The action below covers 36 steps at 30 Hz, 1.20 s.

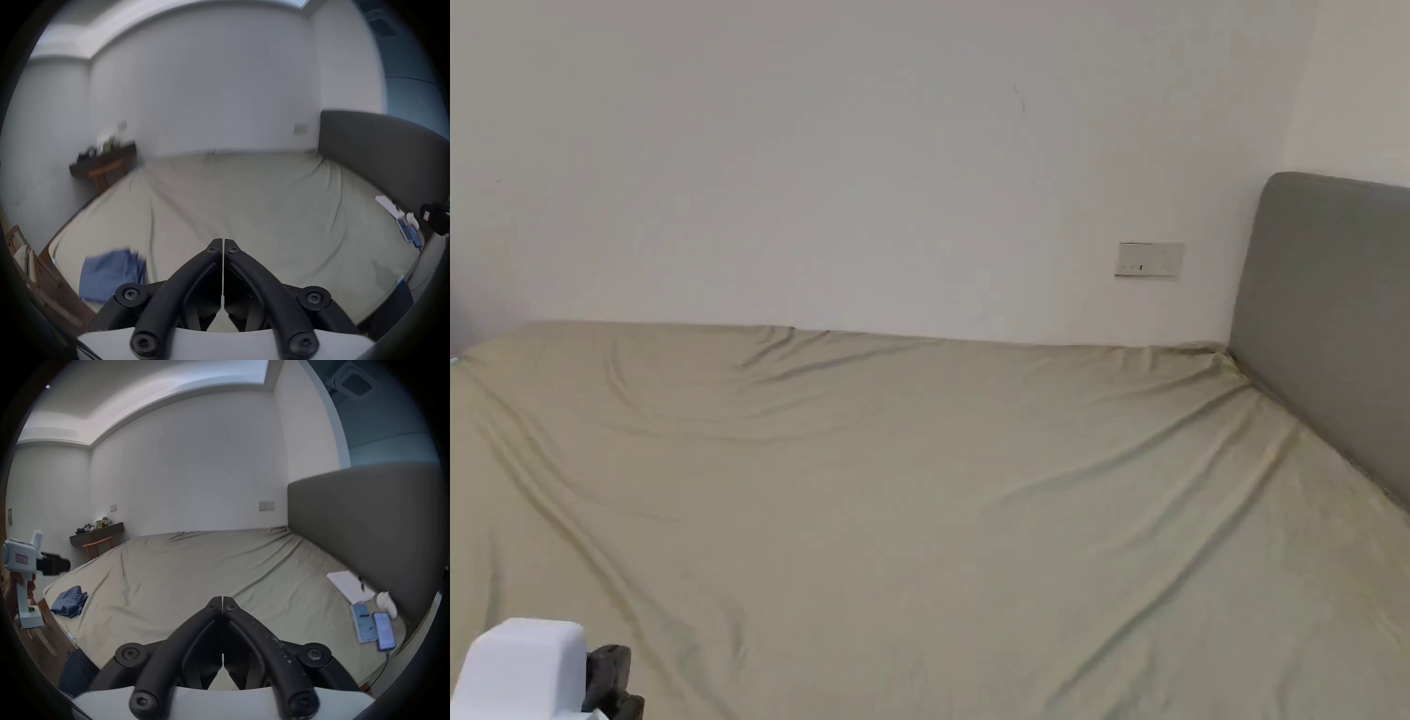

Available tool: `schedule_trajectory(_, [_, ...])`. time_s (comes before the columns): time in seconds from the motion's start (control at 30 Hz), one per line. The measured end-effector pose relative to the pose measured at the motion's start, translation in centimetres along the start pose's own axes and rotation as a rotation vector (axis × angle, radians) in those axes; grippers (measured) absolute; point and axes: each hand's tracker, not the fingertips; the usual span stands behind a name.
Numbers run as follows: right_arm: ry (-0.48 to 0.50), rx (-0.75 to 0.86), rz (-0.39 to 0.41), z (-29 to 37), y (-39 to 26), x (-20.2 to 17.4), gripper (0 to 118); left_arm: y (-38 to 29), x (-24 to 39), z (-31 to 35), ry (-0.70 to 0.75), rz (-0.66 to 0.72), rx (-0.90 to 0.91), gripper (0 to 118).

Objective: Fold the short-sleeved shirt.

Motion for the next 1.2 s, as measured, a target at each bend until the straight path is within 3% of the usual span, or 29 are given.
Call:
schedule_trajectory(0.17, [-0.057,0.146,0.034,1.8,1.7,0.8,2,0.5,7.3,4.2,0.134,-0.026,0.438,0])
schedule_trajectory(0.23, [-0.097,0.211,0.068,2.1,2.5,0.8,2,0.3,8.4,5.0,0.132,0.005,0.509,0])
schedule_trajectory(0.33, [-0.173,0.313,0.08,2.4,3.1,0.6,2,0.0,9.0,5.4,0.098,0.066,0.513,0])
schedule_trajectory(0.43, [-0.186,0.37,0.074,2.8,3.0,0.4,2,-0.3,8.3,6.0,0.052,0.155,0.532,0])
schedule_trajectory(0.57, [-0.188,0.393,0.123,3.5,2.7,-0.1,2,-0.6,8.3,6.8,0.09,0.028,0.55,0])
schedule_trajectory(0.73, [-0.184,0.413,0.154,3.7,2.5,-0.9,2,-1.1,8.2,6.9,0.054,0.074,0.532,0])
schedule_trajectory(0.87, [-0.177,0.406,0.18,3.5,2.3,-1.4,2,-1.4,8.6,6.6,0.068,0.035,0.5,0])
schedule_trajectory(1.2, [-0.159,0.397,0.177,3.4,2.1,-1.8,2,-1.5,9.0,6.8,0.046,0.04,0.493,0])
